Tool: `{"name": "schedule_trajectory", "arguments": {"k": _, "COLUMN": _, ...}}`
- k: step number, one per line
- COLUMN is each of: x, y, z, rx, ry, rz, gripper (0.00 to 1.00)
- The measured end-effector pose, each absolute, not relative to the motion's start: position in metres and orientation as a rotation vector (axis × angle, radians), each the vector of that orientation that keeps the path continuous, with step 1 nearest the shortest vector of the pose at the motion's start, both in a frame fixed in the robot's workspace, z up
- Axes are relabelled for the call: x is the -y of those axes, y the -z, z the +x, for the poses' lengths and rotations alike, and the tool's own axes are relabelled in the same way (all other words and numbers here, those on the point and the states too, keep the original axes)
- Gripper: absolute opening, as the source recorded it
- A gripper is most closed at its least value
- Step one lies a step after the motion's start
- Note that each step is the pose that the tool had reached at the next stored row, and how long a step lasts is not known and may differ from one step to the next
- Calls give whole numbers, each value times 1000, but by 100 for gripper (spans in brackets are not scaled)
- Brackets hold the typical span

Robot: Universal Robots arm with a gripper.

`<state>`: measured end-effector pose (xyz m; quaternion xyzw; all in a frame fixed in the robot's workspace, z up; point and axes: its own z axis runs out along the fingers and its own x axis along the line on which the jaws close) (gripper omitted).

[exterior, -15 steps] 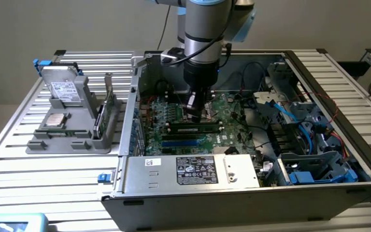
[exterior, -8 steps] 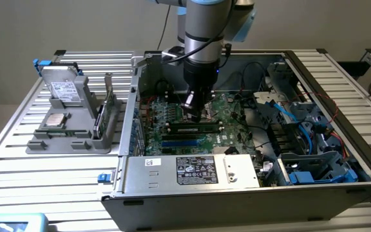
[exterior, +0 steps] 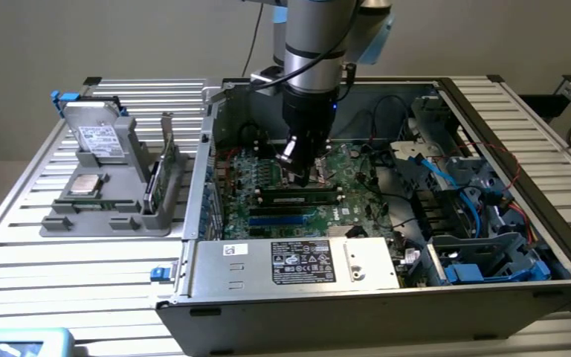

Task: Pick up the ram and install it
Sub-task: 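Press down the ram until it locks into place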

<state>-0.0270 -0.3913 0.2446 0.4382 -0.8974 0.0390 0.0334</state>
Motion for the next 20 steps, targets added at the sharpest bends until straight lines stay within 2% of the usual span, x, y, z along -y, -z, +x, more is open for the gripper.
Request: {"name": "schedule_trajectory", "arguments": {"k": 20, "x": 391, "y": -245, "z": -27, "rx": 2892, "ry": -118, "rz": 1040, "gripper": 11}}
